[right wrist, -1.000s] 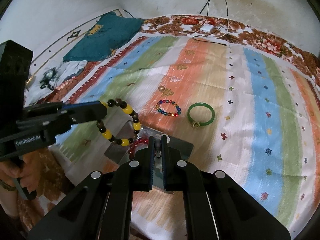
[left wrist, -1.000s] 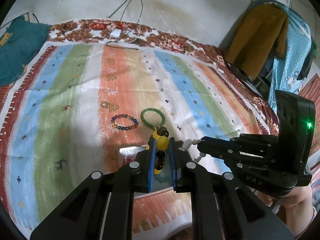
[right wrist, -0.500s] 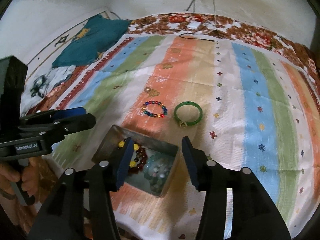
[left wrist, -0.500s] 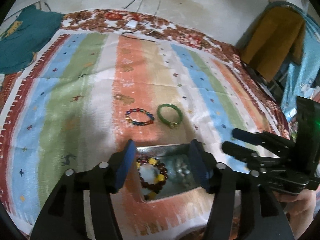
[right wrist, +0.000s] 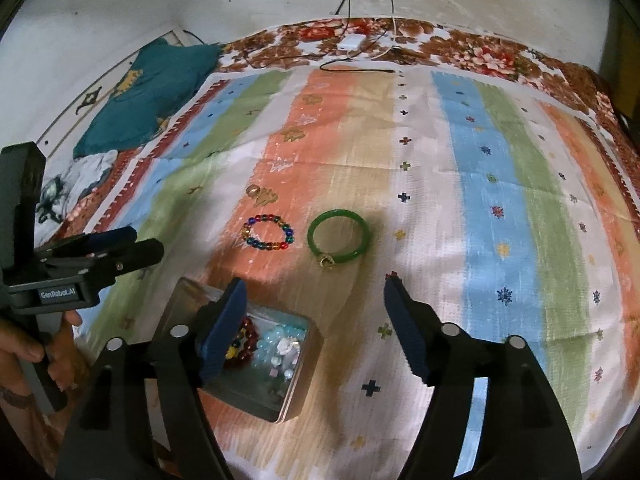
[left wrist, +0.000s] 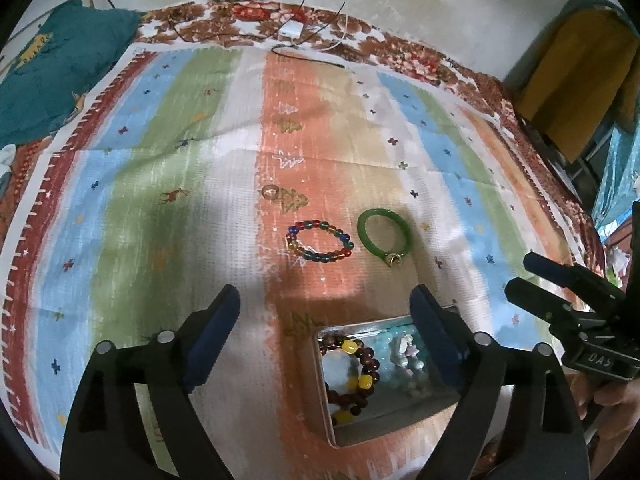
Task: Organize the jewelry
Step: 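Open both tools over the tin box to drop the bracelets inside, then move the left tool to the multicolour bead bracelet while the right tool approaches the jade bangle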
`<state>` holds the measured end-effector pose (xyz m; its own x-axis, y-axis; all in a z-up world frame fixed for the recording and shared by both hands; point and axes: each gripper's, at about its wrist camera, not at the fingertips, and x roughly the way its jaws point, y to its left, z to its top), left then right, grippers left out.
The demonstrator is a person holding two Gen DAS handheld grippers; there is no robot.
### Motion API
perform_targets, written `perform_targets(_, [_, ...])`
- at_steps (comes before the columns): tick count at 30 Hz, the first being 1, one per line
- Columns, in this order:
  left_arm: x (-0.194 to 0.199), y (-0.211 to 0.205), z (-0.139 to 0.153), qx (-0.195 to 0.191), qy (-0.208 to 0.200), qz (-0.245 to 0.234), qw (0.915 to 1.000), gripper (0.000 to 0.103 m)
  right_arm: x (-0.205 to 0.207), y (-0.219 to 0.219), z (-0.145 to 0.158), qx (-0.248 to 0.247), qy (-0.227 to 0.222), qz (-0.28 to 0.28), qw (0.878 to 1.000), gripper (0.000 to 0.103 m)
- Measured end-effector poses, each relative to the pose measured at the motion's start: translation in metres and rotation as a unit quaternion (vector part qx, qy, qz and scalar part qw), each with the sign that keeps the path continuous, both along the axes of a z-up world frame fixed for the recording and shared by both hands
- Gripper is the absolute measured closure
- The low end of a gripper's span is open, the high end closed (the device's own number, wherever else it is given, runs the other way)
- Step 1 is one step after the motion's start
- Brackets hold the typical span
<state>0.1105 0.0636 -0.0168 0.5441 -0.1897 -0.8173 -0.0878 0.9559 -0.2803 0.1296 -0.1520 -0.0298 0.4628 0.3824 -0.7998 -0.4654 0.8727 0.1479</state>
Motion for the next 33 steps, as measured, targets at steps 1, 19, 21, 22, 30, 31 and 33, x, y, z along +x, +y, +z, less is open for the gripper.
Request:
perform_targets(1, [0.002, 0.001, -0.002, 0.0, 0.004, 0.001, 1.0, 0.014, 0.003, 0.001, -0.001, -0.002, -0.001, -0.002, 1.0, 0.028])
perform_targets(19, [0.041, 0.007, -0.028, 0.0, 0.045, 0.003, 0.999, 0.01, 0.042, 0.011, -0.028, -0.041, 0.024, -0.023, 0.999, 0.025])
perform_targets(21, [0.045, 0.007, -0.03, -0.001, 0.048, 0.001, 0.9989, 0.01, 0.045, 0.013, -0.028, -0.043, 0.024, -0.023, 0.999, 0.025])
perform_targets(22, [0.046, 0.007, -0.031, 0.0, 0.049, 0.0, 0.9988, 0.01, 0.045, 0.014, -0.029, -0.045, 0.024, -0.023, 0.998, 0.025])
perform_targets(30, [0.06, 0.006, -0.042, 0.008, 0.062, -0.007, 0.998, 0.01, 0.061, 0.016, -0.039, -0.057, 0.032, -0.029, 0.997, 0.025])
perform_targets(31, [0.062, 0.007, -0.043, 0.009, 0.064, -0.007, 0.9979, 0.01, 0.063, 0.016, -0.04, -0.058, 0.033, -0.03, 0.997, 0.025])
perform_targets(33, [0.065, 0.006, -0.047, 0.012, 0.07, -0.013, 0.9974, 0.01, 0.066, 0.017, -0.042, -0.06, 0.036, -0.032, 0.997, 0.025])
